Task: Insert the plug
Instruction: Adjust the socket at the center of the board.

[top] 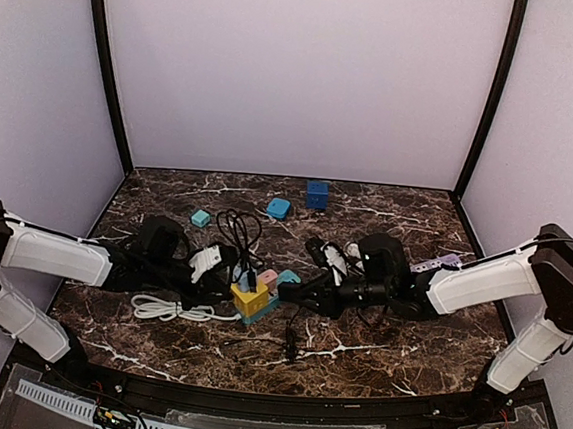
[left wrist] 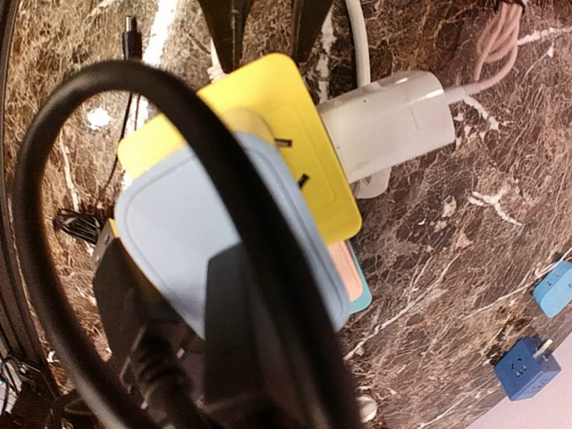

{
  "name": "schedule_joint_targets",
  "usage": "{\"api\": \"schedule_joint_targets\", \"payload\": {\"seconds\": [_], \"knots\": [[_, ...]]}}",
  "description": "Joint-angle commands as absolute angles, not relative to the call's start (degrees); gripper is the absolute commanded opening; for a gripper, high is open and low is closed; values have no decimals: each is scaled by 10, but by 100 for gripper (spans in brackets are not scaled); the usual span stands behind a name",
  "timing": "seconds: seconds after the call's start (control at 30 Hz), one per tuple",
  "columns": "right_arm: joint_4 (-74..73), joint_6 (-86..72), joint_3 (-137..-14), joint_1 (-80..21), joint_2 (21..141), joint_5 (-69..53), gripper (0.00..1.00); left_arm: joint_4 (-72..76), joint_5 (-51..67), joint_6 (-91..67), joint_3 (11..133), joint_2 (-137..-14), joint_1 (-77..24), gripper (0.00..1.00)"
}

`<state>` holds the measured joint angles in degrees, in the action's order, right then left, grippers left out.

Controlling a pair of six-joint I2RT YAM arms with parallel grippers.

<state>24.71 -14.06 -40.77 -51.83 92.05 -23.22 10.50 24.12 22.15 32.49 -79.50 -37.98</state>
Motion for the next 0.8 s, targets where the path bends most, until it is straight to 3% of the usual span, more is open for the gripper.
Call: {"api": "schedule_joint_targets", "payload": {"seconds": [0.0, 0.2, 0.37, 0.53, 0.57, 0.63, 0.77], "knots": [[283, -168, -371, -523, 906, -216, 0, 237, 148, 117, 298, -806, -418, 5], [283, -168, -368, -521, 896, -197, 0, 261, 134, 55, 299, -819, -446, 6], [263, -152, -363, -506, 891, -210, 0, 225, 145, 59, 304, -789, -446, 13], [233, -142, -366, -499, 889, -215, 0, 76, 279, 179, 352, -728, -406, 29], [232, -141, -367, -499, 889, -215, 0, 39, 312, 192, 375, -726, -367, 37], [234, -140, -367, -499, 887, -214, 0, -25, 432, 236, 419, -738, -308, 49], [237, -131, -373, -498, 890, -219, 0, -124, 525, 391, 494, -800, -270, 60]]}}
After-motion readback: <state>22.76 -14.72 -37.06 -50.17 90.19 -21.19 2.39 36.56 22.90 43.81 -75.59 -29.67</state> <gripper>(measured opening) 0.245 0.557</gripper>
